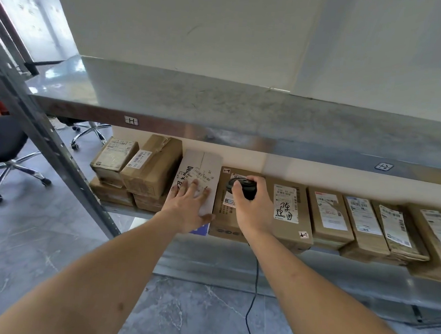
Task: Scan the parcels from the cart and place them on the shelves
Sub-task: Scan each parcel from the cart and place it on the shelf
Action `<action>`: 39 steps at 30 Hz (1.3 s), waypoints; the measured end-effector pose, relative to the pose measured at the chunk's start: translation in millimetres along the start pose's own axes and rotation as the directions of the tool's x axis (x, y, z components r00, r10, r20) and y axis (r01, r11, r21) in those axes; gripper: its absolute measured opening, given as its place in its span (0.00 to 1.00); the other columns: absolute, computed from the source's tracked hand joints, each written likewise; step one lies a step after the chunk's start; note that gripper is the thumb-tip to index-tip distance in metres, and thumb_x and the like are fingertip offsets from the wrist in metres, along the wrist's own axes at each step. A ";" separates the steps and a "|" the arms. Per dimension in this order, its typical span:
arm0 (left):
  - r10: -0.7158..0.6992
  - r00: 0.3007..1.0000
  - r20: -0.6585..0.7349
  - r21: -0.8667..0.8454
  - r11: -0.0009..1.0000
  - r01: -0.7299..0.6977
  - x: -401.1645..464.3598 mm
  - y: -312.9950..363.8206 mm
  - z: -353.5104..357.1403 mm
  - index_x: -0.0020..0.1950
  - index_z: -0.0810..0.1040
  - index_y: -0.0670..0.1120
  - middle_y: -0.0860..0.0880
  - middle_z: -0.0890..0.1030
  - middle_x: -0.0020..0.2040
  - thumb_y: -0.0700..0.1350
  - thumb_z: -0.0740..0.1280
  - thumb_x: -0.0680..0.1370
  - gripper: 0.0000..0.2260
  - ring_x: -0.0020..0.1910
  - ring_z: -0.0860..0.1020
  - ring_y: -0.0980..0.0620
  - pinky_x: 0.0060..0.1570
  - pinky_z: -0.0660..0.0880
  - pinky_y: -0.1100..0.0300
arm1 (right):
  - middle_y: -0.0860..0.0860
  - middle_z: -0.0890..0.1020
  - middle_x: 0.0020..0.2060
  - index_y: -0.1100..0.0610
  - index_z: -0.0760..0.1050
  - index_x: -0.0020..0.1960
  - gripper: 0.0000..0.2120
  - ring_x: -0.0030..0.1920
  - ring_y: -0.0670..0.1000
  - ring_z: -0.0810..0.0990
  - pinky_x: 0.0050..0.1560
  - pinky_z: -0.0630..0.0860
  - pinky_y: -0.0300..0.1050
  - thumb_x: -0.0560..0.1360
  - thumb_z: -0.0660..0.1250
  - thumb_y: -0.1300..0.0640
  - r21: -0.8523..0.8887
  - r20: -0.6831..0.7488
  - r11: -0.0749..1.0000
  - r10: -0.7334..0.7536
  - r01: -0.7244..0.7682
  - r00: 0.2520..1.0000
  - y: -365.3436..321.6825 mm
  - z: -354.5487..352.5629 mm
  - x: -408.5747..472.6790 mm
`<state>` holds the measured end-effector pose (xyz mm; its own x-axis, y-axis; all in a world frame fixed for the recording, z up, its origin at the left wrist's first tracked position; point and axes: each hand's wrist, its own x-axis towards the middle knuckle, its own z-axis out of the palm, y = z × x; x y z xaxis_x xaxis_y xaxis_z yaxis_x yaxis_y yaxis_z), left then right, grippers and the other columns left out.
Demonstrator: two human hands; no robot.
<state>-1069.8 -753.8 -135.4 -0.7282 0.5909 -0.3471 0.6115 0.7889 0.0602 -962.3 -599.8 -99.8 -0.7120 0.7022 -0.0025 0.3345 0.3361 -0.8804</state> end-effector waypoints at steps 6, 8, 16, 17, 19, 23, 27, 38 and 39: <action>-0.007 0.998 -0.065 0.003 1.000 0.007 6.8 7.1 -12.6 0.83 0.56 0.54 0.41 0.55 0.83 0.69 0.56 0.82 0.34 0.82 0.54 0.35 0.81 0.54 0.37 | 0.37 0.80 0.44 0.44 0.73 0.68 0.19 0.50 0.47 0.82 0.52 0.80 0.47 0.80 0.68 0.39 0.000 -0.006 1.000 -0.008 0.008 1.000 0.8 -0.9 8.6; -0.006 0.996 -0.084 -0.005 1.000 0.006 7.8 8.1 -17.5 0.81 0.59 0.52 0.41 0.59 0.81 0.68 0.57 0.82 0.33 0.80 0.58 0.35 0.80 0.57 0.38 | 0.38 0.80 0.45 0.44 0.73 0.69 0.20 0.51 0.48 0.82 0.53 0.79 0.47 0.80 0.68 0.39 -0.003 -0.018 1.000 -0.002 0.002 1.000 -0.1 -2.4 8.7; 0.121 0.978 -0.172 0.030 0.993 -0.117 -11.7 15.1 -50.4 0.80 0.65 0.50 0.44 0.64 0.80 0.62 0.62 0.84 0.27 0.80 0.62 0.36 0.75 0.67 0.37 | 0.42 0.81 0.51 0.46 0.73 0.70 0.21 0.52 0.47 0.80 0.52 0.73 0.42 0.81 0.68 0.41 0.058 -0.128 0.998 0.033 -0.025 0.991 -18.8 -12.0 -23.4; 0.143 0.974 -0.176 0.047 0.989 -0.137 -16.3 14.6 -52.9 0.79 0.65 0.51 0.44 0.65 0.79 0.62 0.62 0.84 0.27 0.79 0.63 0.35 0.74 0.68 0.37 | 0.43 0.81 0.52 0.46 0.73 0.70 0.20 0.52 0.47 0.80 0.52 0.72 0.42 0.81 0.68 0.41 0.064 -0.153 0.997 0.046 -0.037 0.987 -21.9 -12.5 -31.9; 0.195 0.965 -0.177 0.076 0.980 -0.184 -28.6 15.0 -58.4 0.79 0.66 0.52 0.44 0.68 0.77 0.61 0.62 0.84 0.26 0.77 0.65 0.35 0.74 0.69 0.37 | 0.42 0.81 0.52 0.44 0.72 0.69 0.19 0.53 0.47 0.79 0.52 0.72 0.43 0.81 0.67 0.40 0.056 -0.202 0.998 0.052 -0.042 0.978 -27.3 -14.5 -52.4; 0.302 0.928 -0.217 0.116 0.952 -0.283 -61.0 22.7 -75.5 0.74 0.70 0.50 0.44 0.72 0.73 0.60 0.62 0.84 0.22 0.71 0.71 0.38 0.70 0.71 0.38 | 0.40 0.80 0.48 0.44 0.73 0.66 0.17 0.51 0.48 0.80 0.52 0.73 0.45 0.81 0.67 0.39 0.047 -0.303 0.998 0.062 -0.050 0.951 -39.7 -26.7 -94.6; 0.414 0.882 -0.223 0.134 0.910 -0.393 -90.7 42.9 -89.2 0.74 0.72 0.48 0.43 0.73 0.72 0.59 0.60 0.84 0.23 0.70 0.72 0.37 0.68 0.72 0.41 | 0.41 0.81 0.48 0.42 0.72 0.65 0.16 0.50 0.48 0.81 0.52 0.78 0.48 0.81 0.66 0.39 0.052 -0.412 0.997 0.075 -0.058 0.908 -45.7 -52.1 -136.6; 0.684 0.690 -0.237 0.255 0.729 -0.635 -159.3 176.5 -118.8 0.75 0.70 0.47 0.42 0.73 0.72 0.58 0.57 0.84 0.23 0.69 0.74 0.36 0.67 0.72 0.41 | 0.38 0.79 0.45 0.41 0.71 0.64 0.13 0.46 0.46 0.79 0.42 0.74 0.42 0.82 0.65 0.39 0.043 -0.708 0.995 0.091 -0.085 0.700 -41.5 -178.9 -227.7; 0.707 0.667 -0.234 0.270 0.706 -0.654 -167.0 193.4 -120.5 0.75 0.71 0.47 0.42 0.73 0.72 0.57 0.57 0.84 0.23 0.69 0.74 0.36 0.67 0.72 0.42 | 0.39 0.80 0.46 0.41 0.71 0.64 0.14 0.46 0.46 0.79 0.43 0.75 0.44 0.81 0.65 0.39 0.044 -0.727 0.995 0.093 -0.088 0.681 -38.4 -192.0 -235.1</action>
<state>-867.2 -679.6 46.9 -0.1254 0.9916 0.0304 0.9920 0.1250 0.0167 -689.3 -657.3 25.6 -0.0051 0.9653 0.2612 0.3685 0.2446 -0.8968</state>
